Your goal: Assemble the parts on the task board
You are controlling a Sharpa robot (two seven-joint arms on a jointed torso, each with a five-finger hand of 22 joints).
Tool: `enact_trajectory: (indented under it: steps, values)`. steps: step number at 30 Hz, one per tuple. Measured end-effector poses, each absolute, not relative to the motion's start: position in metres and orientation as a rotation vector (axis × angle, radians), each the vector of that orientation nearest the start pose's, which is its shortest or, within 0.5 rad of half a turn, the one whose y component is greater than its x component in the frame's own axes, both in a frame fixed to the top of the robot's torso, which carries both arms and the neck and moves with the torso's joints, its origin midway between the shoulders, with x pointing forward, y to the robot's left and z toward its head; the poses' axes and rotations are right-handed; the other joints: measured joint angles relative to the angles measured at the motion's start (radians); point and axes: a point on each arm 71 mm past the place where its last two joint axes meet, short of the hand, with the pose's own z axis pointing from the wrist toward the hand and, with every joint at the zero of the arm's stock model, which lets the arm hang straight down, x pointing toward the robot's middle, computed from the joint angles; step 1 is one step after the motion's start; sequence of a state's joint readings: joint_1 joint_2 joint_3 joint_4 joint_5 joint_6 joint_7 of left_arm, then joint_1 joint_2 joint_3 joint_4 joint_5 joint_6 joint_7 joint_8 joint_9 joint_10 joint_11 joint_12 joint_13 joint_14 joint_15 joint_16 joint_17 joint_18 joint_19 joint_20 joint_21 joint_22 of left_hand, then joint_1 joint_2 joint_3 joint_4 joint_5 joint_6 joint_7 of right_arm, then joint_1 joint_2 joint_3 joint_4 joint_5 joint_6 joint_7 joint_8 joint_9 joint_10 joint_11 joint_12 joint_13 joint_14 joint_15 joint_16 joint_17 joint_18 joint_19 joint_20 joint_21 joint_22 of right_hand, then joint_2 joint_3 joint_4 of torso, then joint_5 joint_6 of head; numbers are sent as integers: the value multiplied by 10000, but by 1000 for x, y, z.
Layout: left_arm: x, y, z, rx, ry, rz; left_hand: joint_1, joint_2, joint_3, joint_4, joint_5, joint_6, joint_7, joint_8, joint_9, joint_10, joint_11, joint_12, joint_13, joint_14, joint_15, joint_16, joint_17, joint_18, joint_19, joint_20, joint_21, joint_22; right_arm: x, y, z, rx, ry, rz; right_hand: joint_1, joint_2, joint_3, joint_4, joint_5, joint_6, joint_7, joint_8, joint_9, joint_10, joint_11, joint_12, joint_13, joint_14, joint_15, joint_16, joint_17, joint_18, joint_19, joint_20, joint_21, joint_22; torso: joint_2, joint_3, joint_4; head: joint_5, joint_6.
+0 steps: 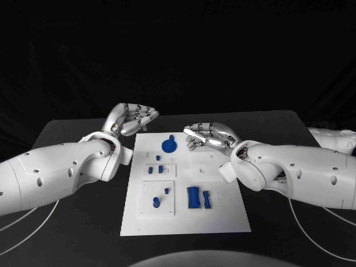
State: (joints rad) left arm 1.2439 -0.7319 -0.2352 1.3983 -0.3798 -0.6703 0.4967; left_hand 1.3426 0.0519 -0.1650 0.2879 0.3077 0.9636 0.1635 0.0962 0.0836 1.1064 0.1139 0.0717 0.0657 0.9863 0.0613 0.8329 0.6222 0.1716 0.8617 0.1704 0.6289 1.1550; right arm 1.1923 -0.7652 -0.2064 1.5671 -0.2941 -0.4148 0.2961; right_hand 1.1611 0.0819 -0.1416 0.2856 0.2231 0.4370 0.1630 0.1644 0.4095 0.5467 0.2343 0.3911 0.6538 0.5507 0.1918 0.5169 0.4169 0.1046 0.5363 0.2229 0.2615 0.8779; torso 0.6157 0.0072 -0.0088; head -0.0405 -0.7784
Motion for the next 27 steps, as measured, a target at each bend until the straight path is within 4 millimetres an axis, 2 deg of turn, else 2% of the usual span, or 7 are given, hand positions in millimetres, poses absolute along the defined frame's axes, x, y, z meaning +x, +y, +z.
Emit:
enact_trajectory:
  steps: [5,12,14,15,18,21,27]
  values:
    - [485,201,-225,-7033,13350,-11937,-511,-121,-336,-38,-34,-559,404,0,-29,-906,463,18,-12,-2181,723,-2851,-1916,1,-1347,684,-3342,-2451,458,-150,-233,8473,16423,14629,-1107,-52,-446,21,-1274,-2725,-341,-768,-1669,-2341,-107,-1202,-1360,-2703,-109,-1765,-1341,-129,-3036,102,-2057,-3581,16,40,-17,76,298]
    - [480,199,-234,-7889,13091,-12396,-1442,-1024,542,90,-270,-1764,425,155,-131,-2271,819,-24,-22,-4055,1150,-4068,-3428,2,-3054,1142,-5618,-4557,462,-152,-230,8676,15783,15279,-1692,-640,254,97,-1575,-3377,-661,-657,-2196,-3695,-373,-1473,-2689,-4255,-431,-2740,-2468,113,-4591,-141,-2330,-6353,19,28,2,97,556]
    - [479,199,-235,-7933,13100,-12405,-4529,-892,1194,-793,-1096,-4133,-168,-488,-688,-4902,293,-572,-522,-5804,643,-5334,-4293,-432,-4721,316,-6152,-6673,462,-152,-230,8695,15764,15287,-4340,-771,724,-701,-2093,-4163,-1446,-1428,-2743,-4233,-911,-2142,-3796,-4779,-826,-3423,-2960,-273,-5227,-718,-2547,-7064,21,26,5,109,576]
    - [480,199,-235,-7952,13086,-12392,-5981,-664,1480,-1102,-1410,-4995,-394,-765,-770,-5867,71,-650,-595,-6441,446,-5804,-4594,-636,-5338,-4,-6230,-7442,462,-152,-229,8709,15754,15269,-5563,-795,1137,-1058,-2165,-4273,-1557,-1550,-2960,-4448,-1127,-2426,-4237,-5221,-1006,-3707,-3154,-747,-5320,-956,-2578,-7340,21,26,5,110,576]
    - [480,200,-232,-8125,12955,-12432,-9418,-520,1643,-1913,-2170,-7107,-1432,-931,-811,-8236,-934,-684,-638,-8000,-518,-6955,-5333,-1585,-6830,-781,-6254,-9308,463,-153,-229,8815,15670,15248,-8381,-810,1402,-1870,-2198,-4340,-1624,-1611,-3908,-5396,-2126,-3420,-5294,-5493,-1851,-4682,-4075,-985,-5358,-2021,-2579,-8313,1,24,5,109,617]
    - [477,196,-229,-8555,12758,-12617,-11144,-516,1655,-2786,-2996,-8198,-1622,-931,-822,-9458,-1123,-684,-643,-8803,-606,-7869,-6138,-1647,-7595,-1635,-6254,-10270,463,-154,-228,9055,15446,15201,-9727,-817,1407,-2754,-2198,-4340,-1624,-1611,-4066,-5471,-2298,-3862,-6235,-5507,-1868,-5124,-4144,-986,-5365,-2179,-2579,-8724,-65,15,12,144,760]
    - [468,190,-221,-9951,12293,-12970,-12869,-514,1641,-2844,-3051,-9568,-1650,-931,-827,-10932,-1148,-684,-648,-9812,-612,-8294,-6212,-1648,-8575,-1700,-6254,-11300,463,-163,-225,9906,14596,14818,-11404,-820,1418,-2817,-2198,-4340,-1624,-1611,-4085,-5471,-2298,-3877,-6520,-5507,-1868,-5147,-4159,-985,-5365,-2179,-2579,-8765,-308,-17,43,268,1225]
